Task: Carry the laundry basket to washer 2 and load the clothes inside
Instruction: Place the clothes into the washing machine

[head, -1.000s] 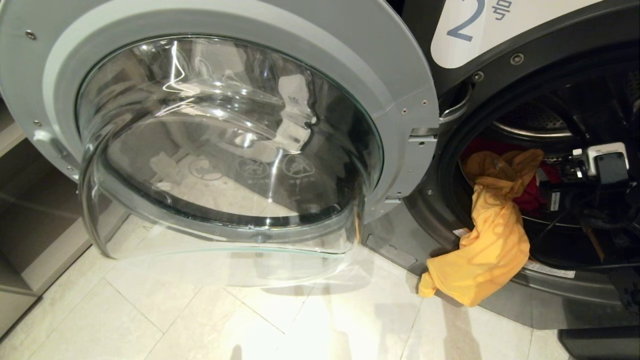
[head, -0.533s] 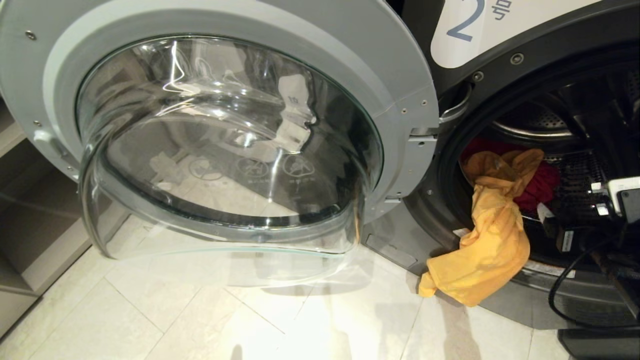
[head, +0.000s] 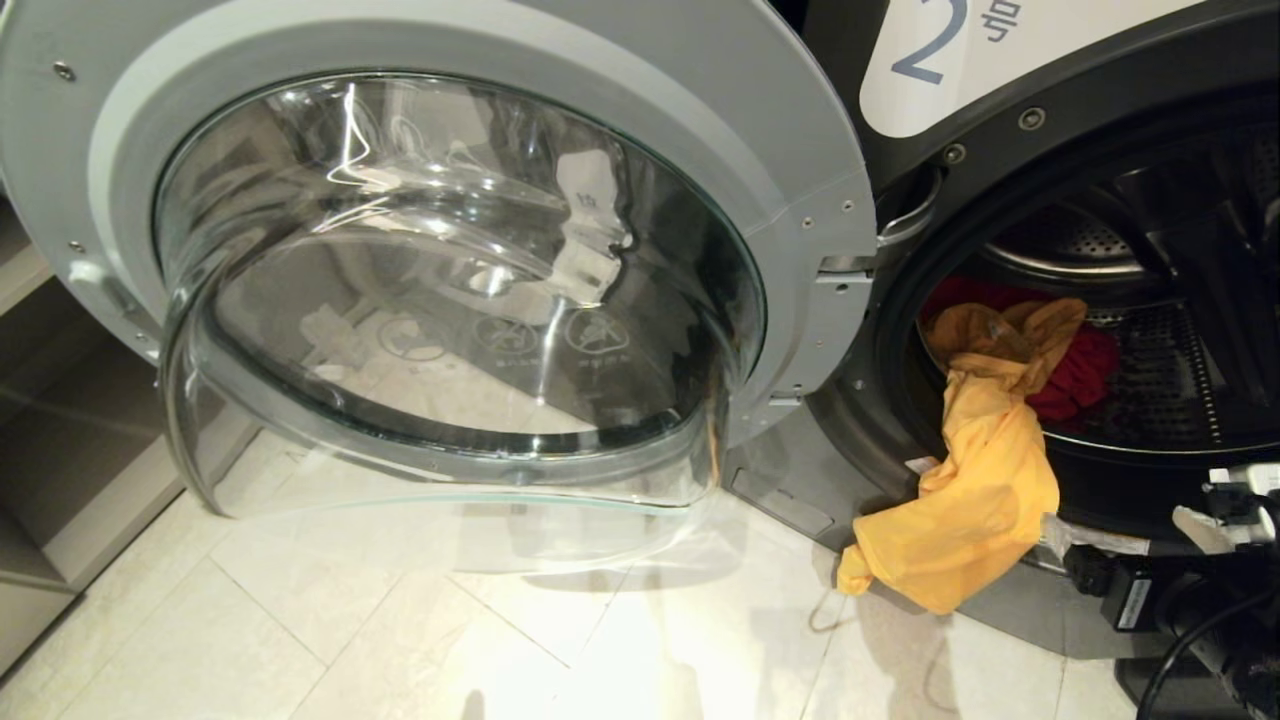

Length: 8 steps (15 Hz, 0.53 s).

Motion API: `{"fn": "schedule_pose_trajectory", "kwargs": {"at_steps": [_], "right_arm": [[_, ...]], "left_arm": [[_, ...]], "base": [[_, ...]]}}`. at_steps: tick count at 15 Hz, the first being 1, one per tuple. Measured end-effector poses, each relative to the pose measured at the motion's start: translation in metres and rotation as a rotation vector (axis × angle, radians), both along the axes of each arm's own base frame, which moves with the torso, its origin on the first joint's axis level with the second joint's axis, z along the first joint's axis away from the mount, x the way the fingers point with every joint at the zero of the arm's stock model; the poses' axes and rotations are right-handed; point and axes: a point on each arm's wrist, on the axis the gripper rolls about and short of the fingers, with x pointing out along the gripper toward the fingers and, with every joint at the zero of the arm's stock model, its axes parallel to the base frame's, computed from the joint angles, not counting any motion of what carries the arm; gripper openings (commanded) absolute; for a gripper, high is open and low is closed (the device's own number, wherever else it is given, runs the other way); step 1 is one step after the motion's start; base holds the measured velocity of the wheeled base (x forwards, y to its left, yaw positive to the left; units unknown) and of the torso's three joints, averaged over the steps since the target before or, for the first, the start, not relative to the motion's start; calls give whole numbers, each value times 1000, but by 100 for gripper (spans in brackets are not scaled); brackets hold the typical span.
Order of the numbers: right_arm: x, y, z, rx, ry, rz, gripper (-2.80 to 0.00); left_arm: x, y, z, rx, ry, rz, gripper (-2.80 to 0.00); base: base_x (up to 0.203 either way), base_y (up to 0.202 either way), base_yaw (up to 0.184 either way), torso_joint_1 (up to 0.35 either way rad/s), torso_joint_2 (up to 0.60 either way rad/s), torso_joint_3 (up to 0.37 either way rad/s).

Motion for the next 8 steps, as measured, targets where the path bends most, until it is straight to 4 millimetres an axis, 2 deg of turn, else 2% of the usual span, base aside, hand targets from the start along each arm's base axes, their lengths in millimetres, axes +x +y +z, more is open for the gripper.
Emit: {"fn": "schedule_pose_trajectory", "kwargs": {"at_steps": [4,8], "right_arm": [[14,4,-15,116,120,-4,0],[43,10,-26,240,236,-34,0]], "left_arm": [[0,0,0,0,0,0,-280],[0,0,0,-1,0,0,-280]], "base": [[0,0,0,0,0,0],[0,0,0,0,0,0]]}}
